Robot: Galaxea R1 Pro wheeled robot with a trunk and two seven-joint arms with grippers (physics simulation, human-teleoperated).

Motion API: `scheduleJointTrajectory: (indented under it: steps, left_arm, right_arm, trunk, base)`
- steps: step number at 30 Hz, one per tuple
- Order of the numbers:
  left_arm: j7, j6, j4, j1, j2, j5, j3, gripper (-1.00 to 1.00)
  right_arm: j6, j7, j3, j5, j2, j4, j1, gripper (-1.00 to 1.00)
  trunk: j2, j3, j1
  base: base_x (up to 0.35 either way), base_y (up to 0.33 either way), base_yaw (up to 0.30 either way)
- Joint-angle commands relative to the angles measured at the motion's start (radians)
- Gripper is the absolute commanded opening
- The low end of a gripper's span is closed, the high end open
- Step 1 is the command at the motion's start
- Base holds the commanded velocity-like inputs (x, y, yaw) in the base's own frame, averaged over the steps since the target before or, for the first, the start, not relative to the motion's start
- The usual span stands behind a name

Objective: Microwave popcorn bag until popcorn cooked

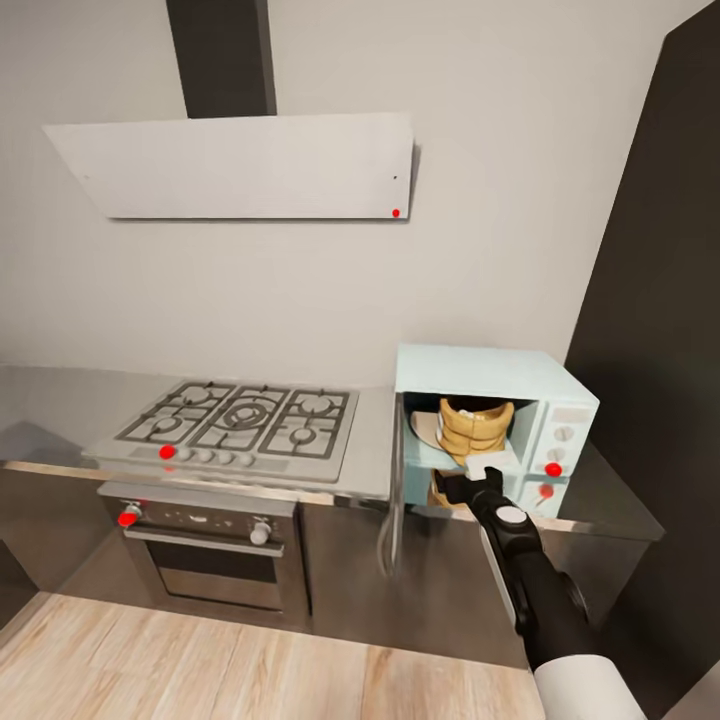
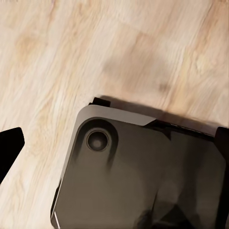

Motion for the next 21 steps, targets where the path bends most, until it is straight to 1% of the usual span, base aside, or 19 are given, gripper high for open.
scheduleJointTrajectory:
  steps: [1,4,6,11,12,14,16,18,21]
  left_arm:
    - [0.000,-0.003,0.001,-0.001,0.000,0.002,0.002,1.00]
    - [0.001,-0.002,0.001,-0.001,0.000,0.002,0.002,1.00]
    - [0.001,-0.002,0.001,-0.001,0.000,0.003,0.002,1.00]
    - [0.001,-0.002,0.001,0.000,0.000,0.004,0.002,1.00]
    - [0.001,-0.002,0.001,0.000,0.000,0.004,0.003,1.00]
    - [0.000,-0.003,0.001,0.001,0.000,0.004,0.003,1.00]
    - [0.001,-0.002,0.001,0.001,0.000,0.004,0.002,1.00]
    - [0.000,-0.002,0.001,0.001,0.000,0.004,0.002,1.00]
    - [0.000,-0.002,0.001,0.001,0.000,0.004,0.002,1.00]
  right_arm:
    - [0.000,0.000,-0.004,0.010,0.001,0.017,-0.005,1.00]
    - [-0.024,-0.058,-0.004,0.010,0.000,0.030,-0.006,1.00]
    - [-0.034,-0.081,-0.003,0.011,0.000,0.033,-0.006,1.00]
    - [-0.039,-0.102,-0.006,0.011,-0.001,0.034,-0.007,1.00]
    - [-0.039,-0.110,-0.013,0.011,-0.001,0.034,-0.007,1.00]
    - [-0.041,-0.126,-0.052,0.013,-0.002,0.035,-0.008,1.00]
    - [-0.046,-0.131,-0.076,0.015,-0.003,0.036,-0.010,1.00]
    - [-0.049,-0.133,-0.086,0.018,-0.003,0.037,-0.011,1.00]
    - [-0.051,-0.134,-0.090,0.021,-0.003,0.049,-0.011,1.00]
  trunk:
    - [-0.002,-0.002,0.001]
    - [-0.002,-0.002,0.001]
    - [-0.002,-0.002,0.001]
    - [-0.002,-0.002,0.001]
    - [-0.002,-0.002,0.001]
    - [-0.002,-0.002,0.001]
    - [-0.002,-0.002,0.001]
    - [-0.002,-0.002,0.001]
    - [-0.002,-0.002,0.001]
  base:
    - [0.294,0.000,0.000]
    - [0.162,0.000,0.000]
    - [0.039,0.000,0.000]
    - [0.008,0.000,0.000]
    - [0.001,0.000,0.000]
    - [0.000,0.000,0.000]
    - [0.000,0.000,0.000]
    - [0.079,0.000,0.000]
    - [0.191,0.000,0.000]
